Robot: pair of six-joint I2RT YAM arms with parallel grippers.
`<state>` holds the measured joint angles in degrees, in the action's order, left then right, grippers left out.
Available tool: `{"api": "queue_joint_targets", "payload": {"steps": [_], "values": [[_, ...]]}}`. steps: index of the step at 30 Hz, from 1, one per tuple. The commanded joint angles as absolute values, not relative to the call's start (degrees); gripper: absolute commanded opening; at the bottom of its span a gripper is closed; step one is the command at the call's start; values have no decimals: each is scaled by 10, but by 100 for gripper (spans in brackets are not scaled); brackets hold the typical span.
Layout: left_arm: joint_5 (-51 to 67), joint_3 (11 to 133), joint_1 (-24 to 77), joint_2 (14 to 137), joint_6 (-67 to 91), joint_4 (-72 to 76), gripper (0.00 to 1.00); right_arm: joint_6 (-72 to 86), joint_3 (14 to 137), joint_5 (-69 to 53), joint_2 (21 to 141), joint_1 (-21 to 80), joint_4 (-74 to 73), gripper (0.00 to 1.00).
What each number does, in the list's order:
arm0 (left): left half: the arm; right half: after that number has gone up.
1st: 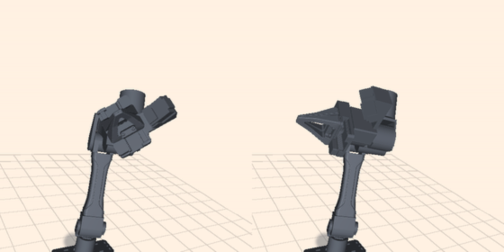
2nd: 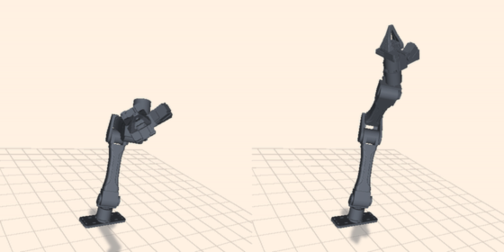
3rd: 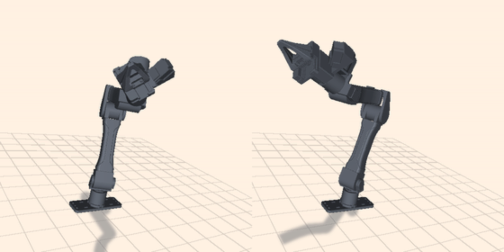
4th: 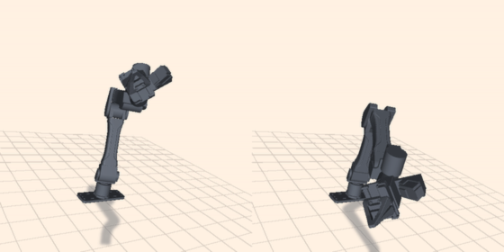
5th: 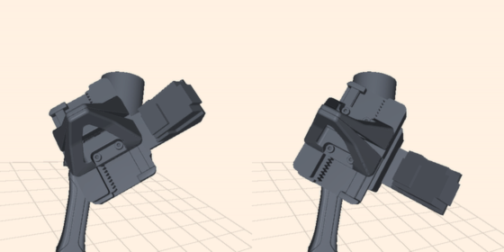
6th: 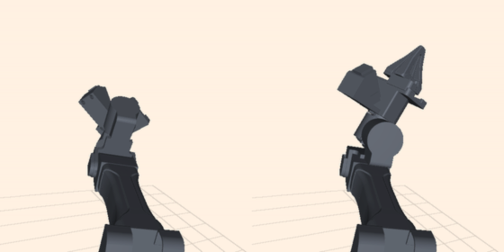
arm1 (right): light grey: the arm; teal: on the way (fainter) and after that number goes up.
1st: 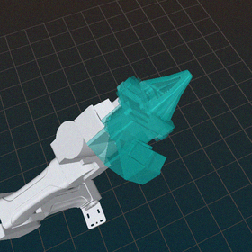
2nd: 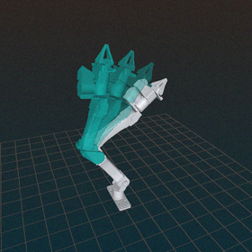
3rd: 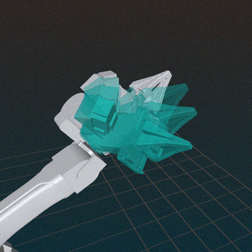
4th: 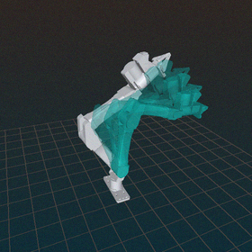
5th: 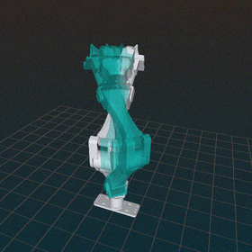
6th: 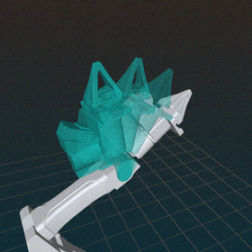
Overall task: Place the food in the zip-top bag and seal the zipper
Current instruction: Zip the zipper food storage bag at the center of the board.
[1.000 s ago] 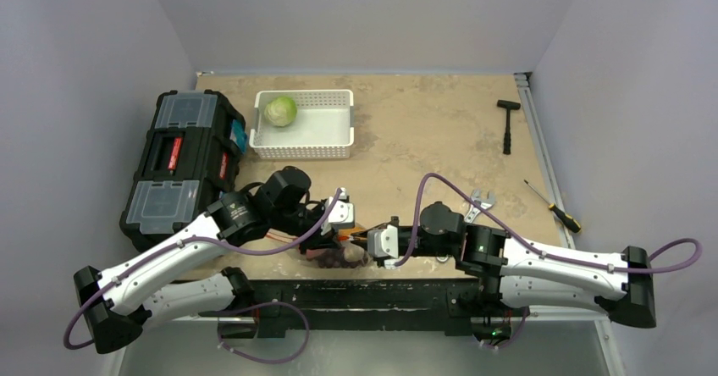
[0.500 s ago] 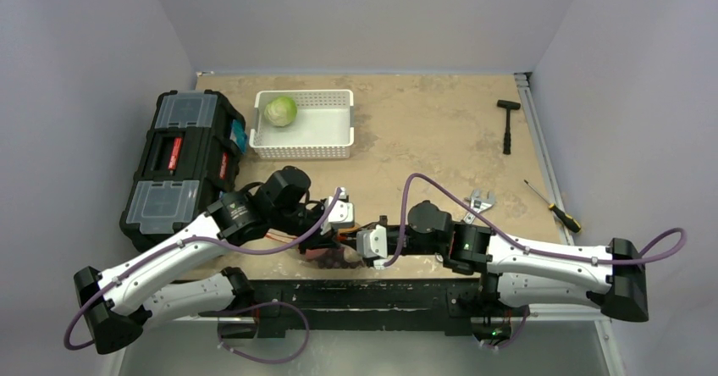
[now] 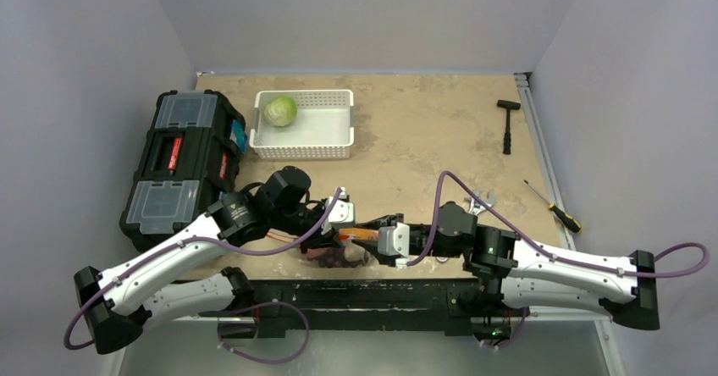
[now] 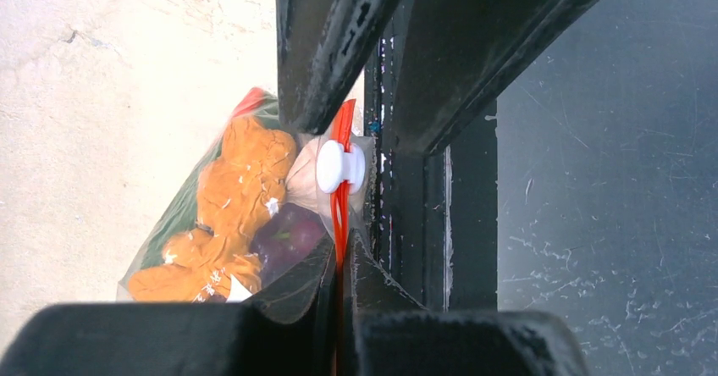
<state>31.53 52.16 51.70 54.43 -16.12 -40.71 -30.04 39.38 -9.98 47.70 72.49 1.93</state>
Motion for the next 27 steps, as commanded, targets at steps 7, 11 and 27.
{"api": "queue_joint_targets", "payload": {"steps": [7,11,27], "values": [[340,526,512,534,-175,-371,0,-293,391,-104,508,728,43,29],[342,527,513,533,-176,-370,0,-293,388,-99,510,728,48,23],[356,525,513,532,-179,-370,0,-302,380,-77,518,728,54,12]]}}
